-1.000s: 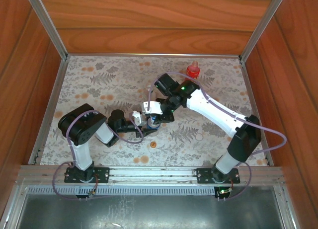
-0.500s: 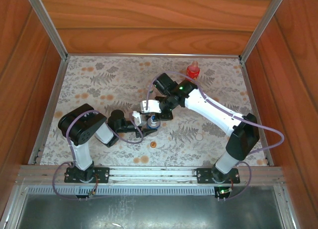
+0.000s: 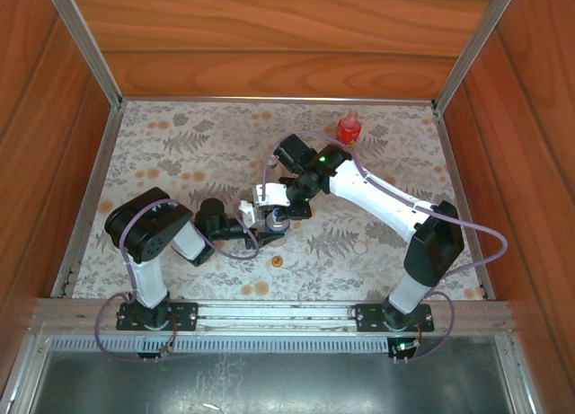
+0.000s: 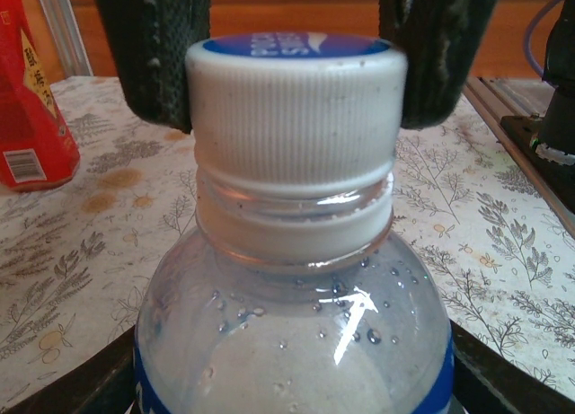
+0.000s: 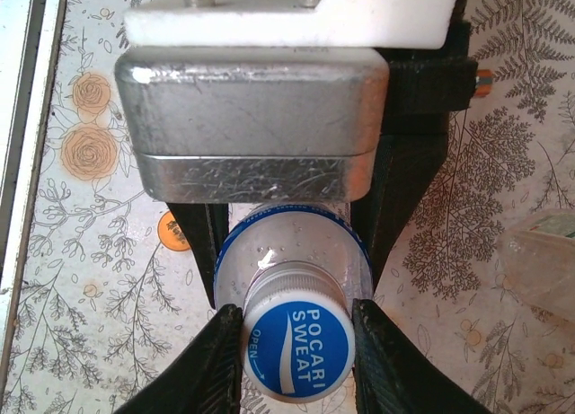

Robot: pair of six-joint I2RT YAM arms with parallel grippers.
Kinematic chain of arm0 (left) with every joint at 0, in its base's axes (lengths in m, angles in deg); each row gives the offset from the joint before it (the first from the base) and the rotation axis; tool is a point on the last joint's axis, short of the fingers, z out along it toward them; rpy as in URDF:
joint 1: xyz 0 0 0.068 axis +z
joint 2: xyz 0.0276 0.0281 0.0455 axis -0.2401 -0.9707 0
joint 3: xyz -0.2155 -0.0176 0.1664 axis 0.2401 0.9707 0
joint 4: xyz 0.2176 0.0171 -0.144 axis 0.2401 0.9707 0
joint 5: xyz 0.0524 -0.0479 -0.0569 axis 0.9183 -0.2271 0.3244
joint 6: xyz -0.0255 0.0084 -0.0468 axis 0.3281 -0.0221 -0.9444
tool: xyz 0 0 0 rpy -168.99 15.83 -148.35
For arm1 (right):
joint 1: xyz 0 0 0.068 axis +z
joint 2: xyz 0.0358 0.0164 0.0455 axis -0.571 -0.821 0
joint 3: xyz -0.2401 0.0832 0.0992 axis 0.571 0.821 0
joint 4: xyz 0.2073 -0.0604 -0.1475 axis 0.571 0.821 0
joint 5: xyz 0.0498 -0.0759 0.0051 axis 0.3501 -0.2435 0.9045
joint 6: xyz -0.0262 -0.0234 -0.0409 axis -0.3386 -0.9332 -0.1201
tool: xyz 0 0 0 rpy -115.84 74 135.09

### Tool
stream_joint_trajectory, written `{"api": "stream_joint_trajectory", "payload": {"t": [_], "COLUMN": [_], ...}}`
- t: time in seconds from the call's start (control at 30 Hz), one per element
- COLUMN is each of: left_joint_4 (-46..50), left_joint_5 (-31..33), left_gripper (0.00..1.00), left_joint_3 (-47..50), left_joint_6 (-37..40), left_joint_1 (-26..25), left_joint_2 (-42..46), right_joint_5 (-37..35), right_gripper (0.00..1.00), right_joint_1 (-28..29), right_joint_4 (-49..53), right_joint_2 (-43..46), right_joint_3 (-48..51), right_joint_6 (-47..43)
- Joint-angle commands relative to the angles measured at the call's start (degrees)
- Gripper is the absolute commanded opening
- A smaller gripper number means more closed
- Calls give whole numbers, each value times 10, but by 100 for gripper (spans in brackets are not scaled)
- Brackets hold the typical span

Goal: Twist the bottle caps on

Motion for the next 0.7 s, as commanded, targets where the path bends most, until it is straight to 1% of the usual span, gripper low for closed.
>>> {"api": "stream_joint_trajectory", "payload": {"t": [0.0, 0.17, 0.23, 0.3, 0.4, 0.5, 0.57, 0.63, 0.67], "left_joint_4": [121, 122, 121, 122, 122, 122, 121, 121, 121], "left_joint_5": [5, 11, 18, 32, 52, 69, 71, 77, 80], "left_gripper": [57, 57, 57, 57, 57, 56, 56, 56, 56], "left_joint_3": [26, 25, 24, 20, 9, -6, -15, -22, -24], "left_joint_6": [2, -4, -7, -10, -12, -12, -12, -13, -11], "left_joint_1": [6, 5, 7, 6, 6, 6, 6, 6, 6], "left_joint_2": [-23, -10, 5, 20, 36, 45, 47, 46, 46], "right_joint_5": [-3, -7, -19, -37, -75, -144, -177, -190, -206], "right_gripper": [29, 28, 25, 21, 15, 12, 11, 11, 9], "right_joint_1": [-4, -4, -3, -1, 2, 6, 13, 19, 19], "right_joint_4": [8, 22, 22, 15, -15, -46, -45, -24, -10], "right_joint_2": [-10, -10, -7, -3, 9, 30, 31, 30, 31], "right_joint_3": [-10, -7, -1, 7, 27, 45, 46, 39, 33], "right_joint_6": [-8, 6, 32, 82, 197, 353, 462, 555, 609]}}
